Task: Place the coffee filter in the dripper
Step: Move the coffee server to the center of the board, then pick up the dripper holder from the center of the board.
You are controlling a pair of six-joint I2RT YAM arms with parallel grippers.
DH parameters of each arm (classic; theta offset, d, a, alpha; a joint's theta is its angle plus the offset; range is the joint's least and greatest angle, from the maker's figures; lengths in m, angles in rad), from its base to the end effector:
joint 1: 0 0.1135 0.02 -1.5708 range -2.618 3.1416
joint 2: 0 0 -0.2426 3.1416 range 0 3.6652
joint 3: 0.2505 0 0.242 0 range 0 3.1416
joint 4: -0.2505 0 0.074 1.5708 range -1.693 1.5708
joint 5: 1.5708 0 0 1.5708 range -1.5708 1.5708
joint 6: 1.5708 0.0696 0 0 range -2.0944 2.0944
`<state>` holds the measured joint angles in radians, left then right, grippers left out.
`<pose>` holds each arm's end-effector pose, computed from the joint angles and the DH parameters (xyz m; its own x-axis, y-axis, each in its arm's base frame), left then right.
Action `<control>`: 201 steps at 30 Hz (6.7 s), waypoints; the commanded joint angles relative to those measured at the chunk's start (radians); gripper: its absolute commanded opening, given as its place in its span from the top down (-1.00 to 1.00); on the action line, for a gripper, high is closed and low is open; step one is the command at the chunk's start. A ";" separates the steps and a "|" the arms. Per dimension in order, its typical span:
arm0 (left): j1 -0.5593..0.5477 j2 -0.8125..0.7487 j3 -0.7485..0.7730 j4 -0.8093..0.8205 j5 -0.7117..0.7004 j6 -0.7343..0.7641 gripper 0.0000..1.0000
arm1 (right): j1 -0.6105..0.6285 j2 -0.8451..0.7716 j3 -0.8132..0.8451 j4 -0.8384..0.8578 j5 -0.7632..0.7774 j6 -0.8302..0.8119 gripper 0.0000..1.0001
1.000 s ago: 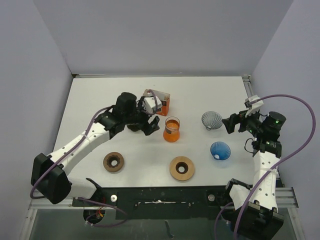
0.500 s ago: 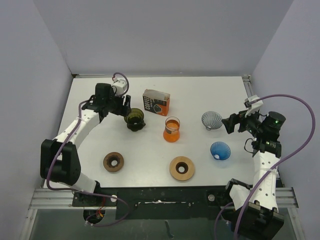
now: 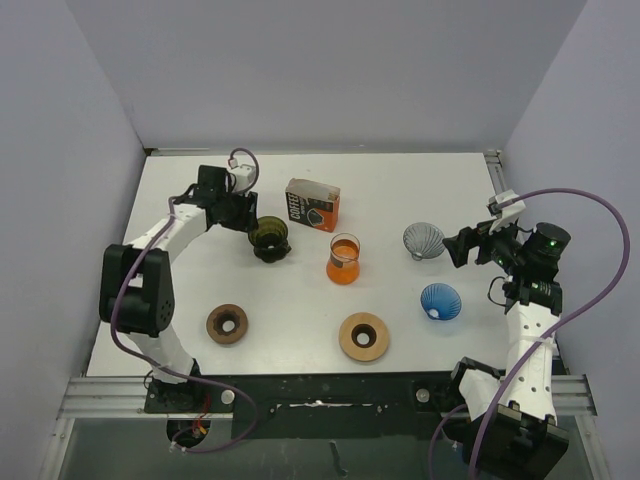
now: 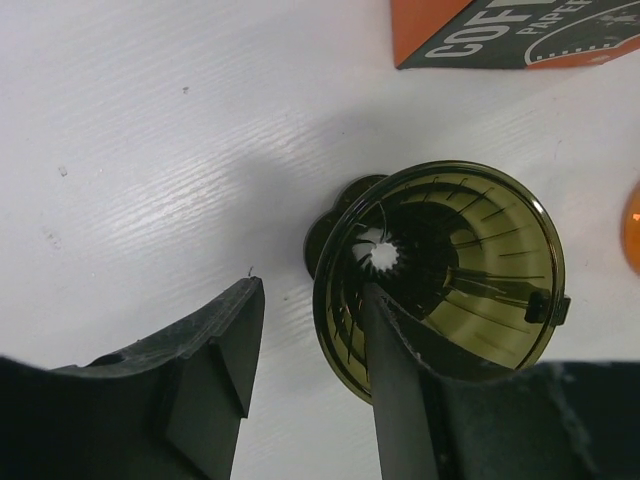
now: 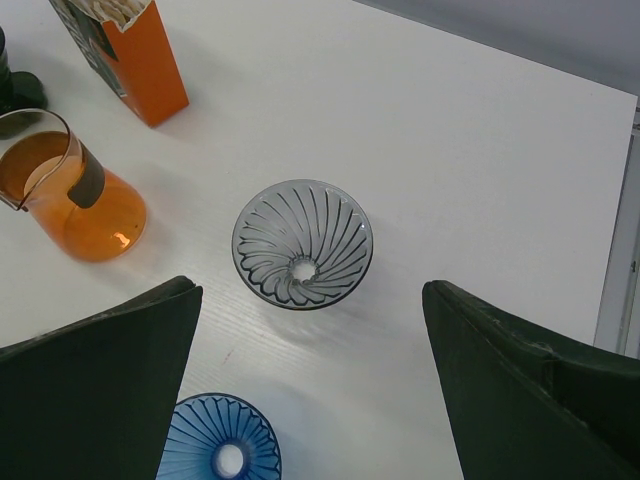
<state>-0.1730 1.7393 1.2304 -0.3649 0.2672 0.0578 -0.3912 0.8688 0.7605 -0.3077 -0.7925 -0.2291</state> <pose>0.3763 -0.0844 0.1826 -0.7348 0.1850 -0.6525 0.3761 0.9118 -0.1650 0.2179 -0.0363 0.2834 -0.2879 -0.0537 -0.9562 -0.4106 0.9089 0.0725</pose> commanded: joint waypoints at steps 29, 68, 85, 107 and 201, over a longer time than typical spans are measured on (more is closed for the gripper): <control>-0.011 -0.061 0.010 -0.211 0.168 0.108 1.00 | 0.023 -0.003 0.008 0.039 0.030 -0.019 -0.95; -0.320 -0.297 -0.143 -0.279 0.234 0.259 -0.32 | 0.026 0.001 -0.003 0.044 0.036 -0.030 -0.95; -0.124 -0.461 -0.158 -0.438 0.114 0.353 -0.40 | 0.020 -0.028 0.010 0.033 0.020 -0.033 -0.95; -0.255 -0.602 -0.150 -0.506 0.168 0.508 -0.40 | 0.076 -0.001 0.031 0.000 0.012 -0.063 -0.95; -0.803 -0.312 0.108 -0.617 0.080 0.813 0.59 | 0.064 0.061 0.022 -0.019 0.034 -0.104 -0.95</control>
<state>-1.0286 1.5021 1.3804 -0.9413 0.3485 0.8814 -0.3214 0.9287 0.7551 -0.3534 -0.7593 -0.3157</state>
